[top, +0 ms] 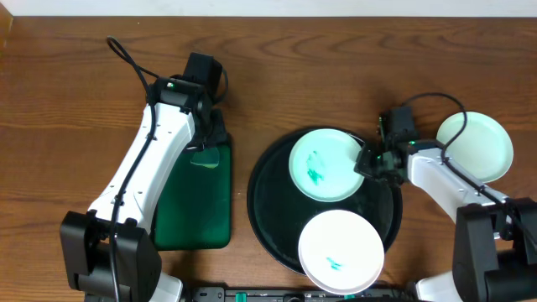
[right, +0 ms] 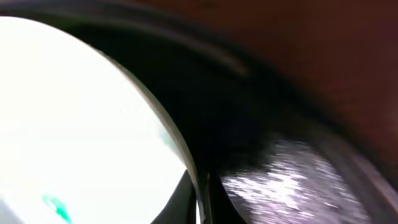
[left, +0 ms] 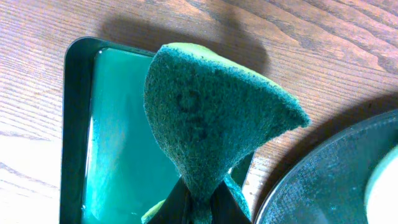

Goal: Clean dirty plates on tray and stack at the side
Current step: 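Move the sponge with the left gripper onto the light green plate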

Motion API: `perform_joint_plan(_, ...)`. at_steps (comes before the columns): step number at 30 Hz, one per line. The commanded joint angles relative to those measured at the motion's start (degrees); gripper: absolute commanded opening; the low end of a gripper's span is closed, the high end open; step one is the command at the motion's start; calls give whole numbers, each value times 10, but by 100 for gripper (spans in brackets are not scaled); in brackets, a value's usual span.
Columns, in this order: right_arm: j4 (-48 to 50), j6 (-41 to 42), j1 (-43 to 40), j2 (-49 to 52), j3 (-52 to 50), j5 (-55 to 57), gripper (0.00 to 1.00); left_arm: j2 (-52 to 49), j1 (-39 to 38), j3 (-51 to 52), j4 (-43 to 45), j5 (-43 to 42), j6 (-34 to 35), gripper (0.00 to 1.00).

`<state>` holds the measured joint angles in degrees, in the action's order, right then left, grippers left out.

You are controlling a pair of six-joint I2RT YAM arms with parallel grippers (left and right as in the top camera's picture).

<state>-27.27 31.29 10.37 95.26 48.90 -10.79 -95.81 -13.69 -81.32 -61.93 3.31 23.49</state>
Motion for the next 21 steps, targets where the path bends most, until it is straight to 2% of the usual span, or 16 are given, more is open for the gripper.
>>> perform_joint_plan(1, 29, -36, 27, -3, 2, -31, 2, -1, 2, 3, -4, 0, -10, 7)
perform_joint_plan(6, 38, -43, 65, -33, 2, -10, 2, -1, 2, 3, -4, -28, -10, 7)
perform_joint_plan(13, 13, -24, 77, -30, 2, -2, 1, -1, -19, 3, 12, -94, -32, 7)
perform_joint_plan(21, 13, -11, 77, -30, 1, 3, 1, -20, -108, 3, 83, -196, -19, 7)
